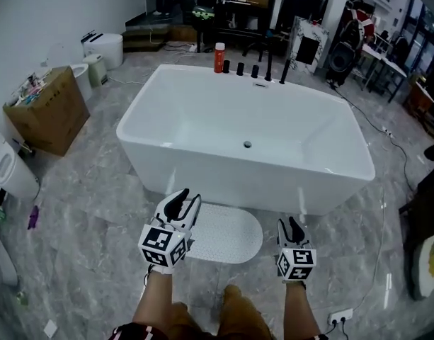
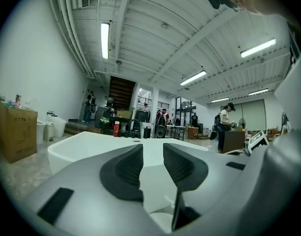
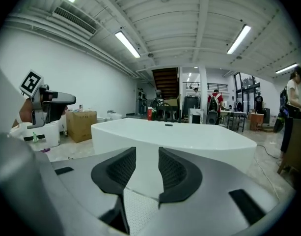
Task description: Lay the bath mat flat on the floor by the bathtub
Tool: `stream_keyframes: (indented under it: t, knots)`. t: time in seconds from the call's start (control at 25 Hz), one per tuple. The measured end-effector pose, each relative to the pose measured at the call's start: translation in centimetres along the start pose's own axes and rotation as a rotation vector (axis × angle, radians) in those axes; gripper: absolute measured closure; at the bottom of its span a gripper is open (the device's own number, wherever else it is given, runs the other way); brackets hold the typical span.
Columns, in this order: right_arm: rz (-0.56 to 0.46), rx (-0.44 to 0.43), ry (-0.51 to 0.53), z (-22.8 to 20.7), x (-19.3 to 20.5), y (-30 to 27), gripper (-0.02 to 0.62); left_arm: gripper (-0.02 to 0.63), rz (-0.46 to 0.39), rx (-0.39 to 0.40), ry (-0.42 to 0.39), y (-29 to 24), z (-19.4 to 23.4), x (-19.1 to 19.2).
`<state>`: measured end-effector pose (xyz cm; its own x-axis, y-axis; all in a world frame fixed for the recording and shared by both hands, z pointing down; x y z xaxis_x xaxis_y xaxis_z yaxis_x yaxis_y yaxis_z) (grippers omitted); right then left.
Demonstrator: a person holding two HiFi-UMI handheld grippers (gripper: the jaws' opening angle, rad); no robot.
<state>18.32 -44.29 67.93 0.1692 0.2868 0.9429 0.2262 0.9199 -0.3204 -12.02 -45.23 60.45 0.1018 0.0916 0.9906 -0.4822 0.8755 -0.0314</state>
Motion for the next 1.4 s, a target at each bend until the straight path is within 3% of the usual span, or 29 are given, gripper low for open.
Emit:
stream_keyframes:
  t: [0.4,0.68,0.8,0.96,1.08,1.4]
  knots:
    - [0.000,-0.014,-0.022,-2.1,-19.5,5.1,0.431,0.468,0.022,-0.014,0.008,0.3,-2.8,-17.7]
    - [-0.019,-0.010,-0.063,-4.6,-29.7,9.5,0.431,0.468,0.028,0.006,0.045,1.1,-5.8,-27.8]
    - [-0.040,-0.002,-0.094,-5.9,-32.7,10.9,0.431,0.468,0.016,0.029,0.057,1.1,-7.5,-31.0]
    - [-0.043,0.000,-0.024,-6.4,-35.0,12.7,0.431,0.469,0.001,0.045,0.022,1.4,-9.8,-34.5]
    - [-0.059,-0.006,-0.040,-6.3,-36.3,14.1,0.431,0.469,-0.025,0.053,0.009,1.9,-11.1,-36.3]
    - [-0.084,-0.010,-0.073,-2.5,-38.6,19.0,0.431,0.469,-0.076,0.063,-0.006,7.4,-11.7,-39.7]
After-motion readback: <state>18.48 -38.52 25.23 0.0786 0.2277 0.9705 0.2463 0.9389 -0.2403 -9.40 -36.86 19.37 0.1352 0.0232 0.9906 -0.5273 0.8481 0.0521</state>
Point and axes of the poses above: the fingertips, and each gripper's own axes: y backward along the fingers, z to its left, x out of its underside, the point moved 2 cm from there along y, backward along the fingers, and after that the axes turned 3 degrees about x, right-handed, at the moved point
